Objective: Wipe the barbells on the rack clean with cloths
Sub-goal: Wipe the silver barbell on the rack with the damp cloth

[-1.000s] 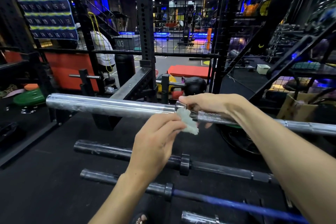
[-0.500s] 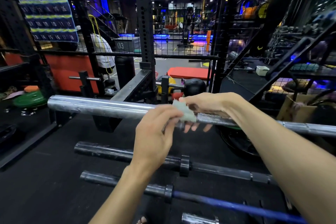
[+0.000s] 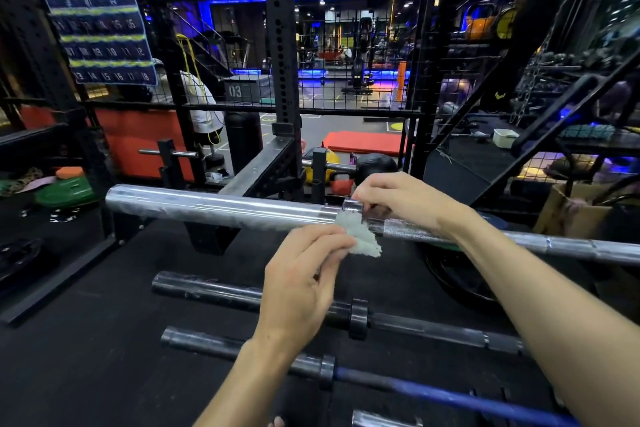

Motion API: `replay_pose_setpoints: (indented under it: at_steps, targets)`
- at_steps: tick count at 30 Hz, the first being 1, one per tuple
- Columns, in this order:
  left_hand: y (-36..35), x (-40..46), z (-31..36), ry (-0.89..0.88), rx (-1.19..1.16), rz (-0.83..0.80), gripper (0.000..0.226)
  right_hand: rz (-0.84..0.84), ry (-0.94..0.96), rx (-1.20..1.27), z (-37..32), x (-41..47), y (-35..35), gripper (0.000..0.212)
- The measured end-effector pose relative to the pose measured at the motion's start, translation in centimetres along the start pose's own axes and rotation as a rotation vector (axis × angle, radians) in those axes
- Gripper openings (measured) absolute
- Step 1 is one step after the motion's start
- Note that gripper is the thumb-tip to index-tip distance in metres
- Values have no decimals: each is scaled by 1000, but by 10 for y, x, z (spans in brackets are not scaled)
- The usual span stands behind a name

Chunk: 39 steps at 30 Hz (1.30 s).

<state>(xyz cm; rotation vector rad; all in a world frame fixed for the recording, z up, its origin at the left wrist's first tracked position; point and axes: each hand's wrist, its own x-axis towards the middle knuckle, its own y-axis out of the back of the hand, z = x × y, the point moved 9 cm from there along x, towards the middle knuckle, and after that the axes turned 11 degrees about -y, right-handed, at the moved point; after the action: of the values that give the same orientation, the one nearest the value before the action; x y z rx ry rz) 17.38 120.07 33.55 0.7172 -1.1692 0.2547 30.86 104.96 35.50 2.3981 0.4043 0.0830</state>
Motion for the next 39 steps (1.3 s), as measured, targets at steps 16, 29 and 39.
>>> replay_pose_setpoints:
  at_steps: [16, 29, 39]
  targets:
    - [-11, 48, -7, 66, 29, -126, 18, -10, 138, -79, -6, 4, -5, 35]
    - [7, -17, -8, 164, -77, -169, 27, 36, 124, -152, -7, -2, -1, 45]
    - [3, 60, -32, 230, -134, -184, 16, 85, 145, -130, -6, 4, 0, 29]
